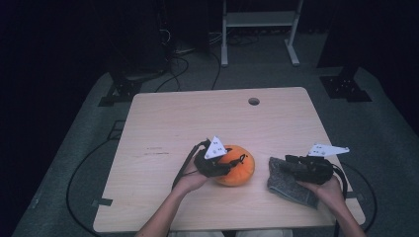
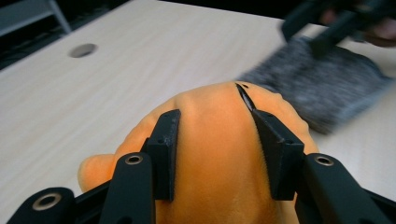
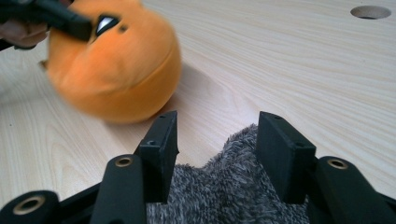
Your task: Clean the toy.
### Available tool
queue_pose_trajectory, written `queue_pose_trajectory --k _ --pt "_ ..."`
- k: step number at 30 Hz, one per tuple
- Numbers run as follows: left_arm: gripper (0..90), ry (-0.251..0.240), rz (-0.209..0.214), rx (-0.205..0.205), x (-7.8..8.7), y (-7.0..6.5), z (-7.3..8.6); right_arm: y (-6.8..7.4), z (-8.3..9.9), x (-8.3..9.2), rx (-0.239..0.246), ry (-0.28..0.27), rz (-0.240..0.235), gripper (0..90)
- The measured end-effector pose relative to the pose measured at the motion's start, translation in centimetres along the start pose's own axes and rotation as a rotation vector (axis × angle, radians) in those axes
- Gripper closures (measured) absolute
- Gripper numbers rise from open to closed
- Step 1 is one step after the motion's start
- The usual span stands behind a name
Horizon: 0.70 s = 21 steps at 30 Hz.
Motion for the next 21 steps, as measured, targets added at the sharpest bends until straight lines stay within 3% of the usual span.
queue_pose_trajectory --k 5,10,13,21 --pt "52.7 -0.01 -0.065 0.016 -0.3 1.7 -0.6 0.0 0.0 0.0 0.004 -0.01 -0.004 46.0" --pt "51.0 -0.002 -0.093 0.049 -1.0 3.0 -0.7 -0.1 -0.1 0.1 0.003 -0.017 -0.005 44.9" --pt "49.0 0.023 -0.076 0.055 -1.4 3.1 -0.3 -0.1 -0.1 0.2 -0.001 -0.017 -0.01 44.2" --pt "29.9 -0.021 -0.056 0.087 -0.3 3.2 -0.6 0.0 -0.2 0.1 -0.009 -0.017 -0.021 42.6"
Point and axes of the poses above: each handheld gripper's, and its own axes: x roughly backward along the jaws, z roughly out of its underside, y roughly to its left, the point moved 1 cm from there along -x, roughly forward along the jaws, and after that the axes turned 7 degrees about z, right-handed, at the moved point
